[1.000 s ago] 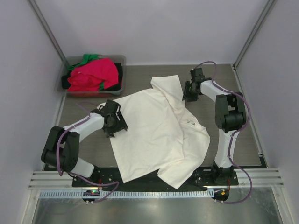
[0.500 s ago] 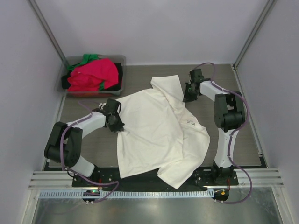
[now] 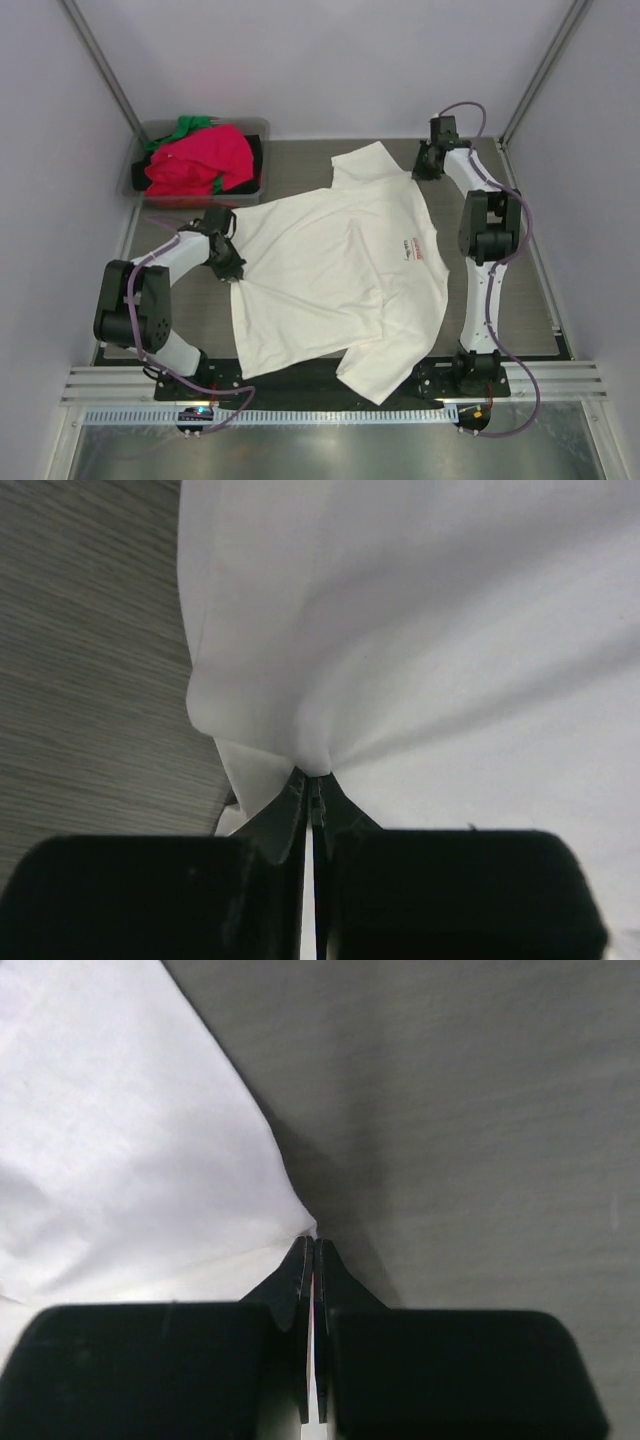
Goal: Fold and stack the t-shirts
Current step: Flatten the tshirt out
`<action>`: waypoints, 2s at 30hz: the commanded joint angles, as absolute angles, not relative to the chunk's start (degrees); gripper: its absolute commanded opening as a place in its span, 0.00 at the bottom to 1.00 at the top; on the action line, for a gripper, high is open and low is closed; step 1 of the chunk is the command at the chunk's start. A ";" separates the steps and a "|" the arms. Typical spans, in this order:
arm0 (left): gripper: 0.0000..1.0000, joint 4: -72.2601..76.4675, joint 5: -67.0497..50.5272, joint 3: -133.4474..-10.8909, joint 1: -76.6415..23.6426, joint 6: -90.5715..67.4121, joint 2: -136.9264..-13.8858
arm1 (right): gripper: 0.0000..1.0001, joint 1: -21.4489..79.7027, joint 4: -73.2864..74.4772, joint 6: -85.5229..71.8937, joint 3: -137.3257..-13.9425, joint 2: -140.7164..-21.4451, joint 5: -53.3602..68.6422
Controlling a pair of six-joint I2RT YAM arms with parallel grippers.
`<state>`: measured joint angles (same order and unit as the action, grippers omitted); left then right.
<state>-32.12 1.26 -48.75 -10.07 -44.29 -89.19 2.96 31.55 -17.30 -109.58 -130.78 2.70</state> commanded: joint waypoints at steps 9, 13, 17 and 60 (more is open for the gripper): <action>0.59 -40.08 3.43 -57.48 -8.35 -38.06 -92.73 | 0.61 2.28 36.47 -10.81 -134.92 -141.26 -3.16; 0.80 -41.66 3.43 -58.71 -8.61 -37.71 -89.93 | 0.63 2.20 36.74 -11.33 -123.80 -131.33 -6.85; 0.82 -42.89 5.88 -60.11 -8.61 -37.71 -86.84 | 0.63 2.37 36.30 -15.89 -110.36 -118.59 -5.72; 0.77 -41.07 5.02 -56.44 -26.71 -47.63 -83.76 | 0.62 2.63 30.58 -35.58 -59.77 -88.01 3.11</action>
